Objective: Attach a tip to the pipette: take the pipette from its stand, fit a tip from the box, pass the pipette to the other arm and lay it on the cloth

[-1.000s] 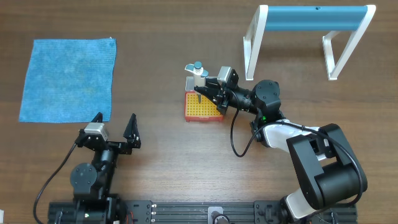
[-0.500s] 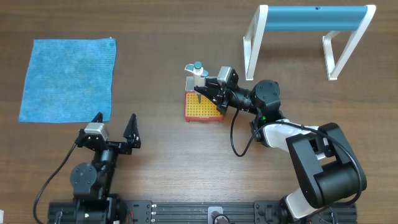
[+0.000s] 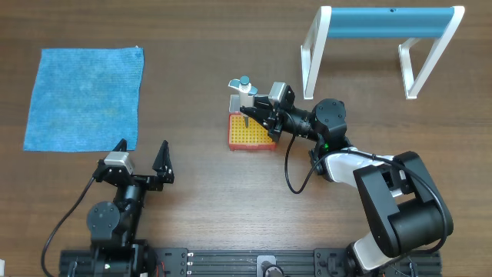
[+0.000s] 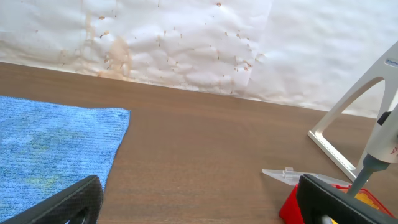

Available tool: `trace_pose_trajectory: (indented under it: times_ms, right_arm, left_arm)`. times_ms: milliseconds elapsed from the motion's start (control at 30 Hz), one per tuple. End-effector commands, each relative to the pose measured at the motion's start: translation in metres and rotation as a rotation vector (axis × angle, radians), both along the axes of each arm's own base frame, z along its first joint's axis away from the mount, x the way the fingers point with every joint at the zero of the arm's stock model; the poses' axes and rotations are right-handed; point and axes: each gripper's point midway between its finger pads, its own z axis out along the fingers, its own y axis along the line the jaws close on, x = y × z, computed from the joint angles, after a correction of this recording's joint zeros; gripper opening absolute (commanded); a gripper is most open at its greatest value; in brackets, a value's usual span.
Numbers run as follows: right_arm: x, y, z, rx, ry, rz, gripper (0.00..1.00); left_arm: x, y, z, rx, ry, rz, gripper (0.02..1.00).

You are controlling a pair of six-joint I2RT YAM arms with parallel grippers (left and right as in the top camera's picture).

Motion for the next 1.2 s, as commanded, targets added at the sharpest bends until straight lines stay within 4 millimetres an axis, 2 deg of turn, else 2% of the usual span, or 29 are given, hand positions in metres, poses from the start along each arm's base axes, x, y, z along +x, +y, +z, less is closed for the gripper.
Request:
trace_pose_trajectory:
  times_ms: [33,600,1200]
  right_arm:
    - [-0.006,0.004,-0.003,-0.001,0.026,0.027,0.080]
    - [-0.012,0.004,0.012,0.020,0.004,0.053,0.075]
    - [-0.010,0.003,-0.001,-0.020,0.022,0.040,0.075]
  left_arm:
    - [0.000,0.001,-0.001,-0.015,0.004,0.008,0.996]
    - [0.000,0.001,-0.001,-0.015,0.004,0.008,0.998]
    - [0.000,0.001,-0.001,-0.015,0.004,0.008,0.998]
